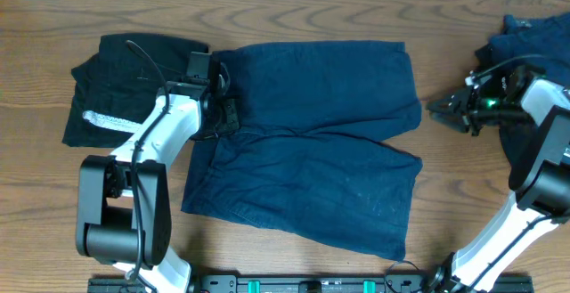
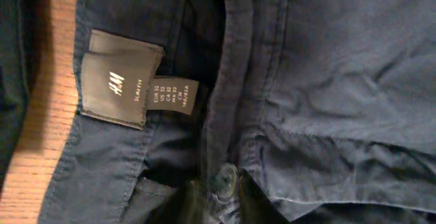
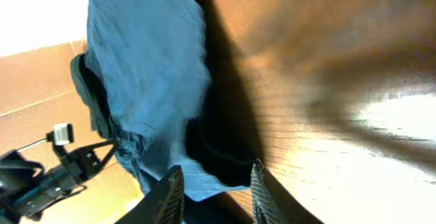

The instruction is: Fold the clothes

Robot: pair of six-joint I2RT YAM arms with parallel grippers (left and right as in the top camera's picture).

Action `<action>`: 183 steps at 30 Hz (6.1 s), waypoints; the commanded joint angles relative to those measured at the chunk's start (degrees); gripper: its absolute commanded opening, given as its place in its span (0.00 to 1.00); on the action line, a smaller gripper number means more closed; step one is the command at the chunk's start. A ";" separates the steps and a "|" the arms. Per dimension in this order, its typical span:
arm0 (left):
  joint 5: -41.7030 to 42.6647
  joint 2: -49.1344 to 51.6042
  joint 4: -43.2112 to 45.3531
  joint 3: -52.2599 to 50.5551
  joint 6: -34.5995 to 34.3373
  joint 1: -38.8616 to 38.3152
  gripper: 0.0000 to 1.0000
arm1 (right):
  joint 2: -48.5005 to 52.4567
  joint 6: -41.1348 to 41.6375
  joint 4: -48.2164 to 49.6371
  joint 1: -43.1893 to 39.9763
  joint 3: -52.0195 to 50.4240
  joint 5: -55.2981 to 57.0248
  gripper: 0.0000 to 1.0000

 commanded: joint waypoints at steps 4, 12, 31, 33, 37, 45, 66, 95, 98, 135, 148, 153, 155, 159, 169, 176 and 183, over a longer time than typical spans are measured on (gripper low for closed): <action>-0.81 -8.50 1.16 4.26 1.07 0.24 0.53 | -8.48 -2.25 -0.22 4.33 3.39 4.35 0.26; -0.81 -14.97 4.35 4.42 1.07 0.24 0.15 | -8.07 -2.16 0.59 16.59 2.34 19.19 0.01; -4.70 -9.42 3.43 4.24 3.63 0.39 0.14 | 1.40 0.20 10.91 24.06 -0.28 34.95 0.01; -4.68 -9.22 3.30 4.24 3.63 0.39 0.14 | 3.04 1.14 12.81 24.02 -0.28 36.06 0.01; -4.70 -9.14 3.26 4.24 3.63 0.39 0.14 | 4.83 6.29 15.45 22.88 -0.28 44.24 0.01; -4.68 -8.85 3.50 4.24 3.61 0.39 0.14 | 5.05 6.58 23.69 18.93 -0.28 47.34 0.01; -4.70 -11.52 4.44 4.90 3.61 0.39 0.14 | -7.87 5.09 6.88 18.58 6.99 32.11 0.01; -5.31 -11.32 4.35 4.13 3.63 0.39 0.14 | -7.85 4.92 20.35 17.14 -15.13 40.83 0.01; -5.31 -11.32 4.35 4.13 3.63 0.39 0.15 | -7.85 4.85 19.50 16.50 -11.87 34.86 0.06; -5.31 -9.88 3.50 4.13 3.61 0.39 0.15 | -8.20 8.98 -10.64 21.66 -11.63 39.06 0.01; -5.31 -9.88 3.50 4.13 3.58 0.39 0.15 | -8.11 13.25 6.75 19.82 -14.21 54.88 0.01; -5.31 -9.88 3.52 4.13 3.61 0.39 0.15 | -8.11 11.08 13.57 19.67 -14.21 54.88 0.01; -5.29 -9.88 3.52 4.13 3.61 0.39 0.15 | -8.09 10.40 16.57 19.67 -14.21 54.86 0.01; -5.31 -9.88 3.48 4.13 3.61 0.39 0.15 | -8.11 10.40 21.00 19.67 -14.21 54.88 0.01; -5.29 -9.90 3.02 4.13 3.61 0.39 0.15 | -8.15 10.25 23.69 19.61 -13.86 54.86 0.01; -5.27 -11.32 2.73 4.15 3.39 0.39 0.15 | -10.75 10.21 18.88 19.56 -8.02 54.86 0.02; -5.29 -17.35 0.50 4.15 3.39 0.39 0.15 | -18.91 10.23 9.44 19.56 -1.09 54.86 0.05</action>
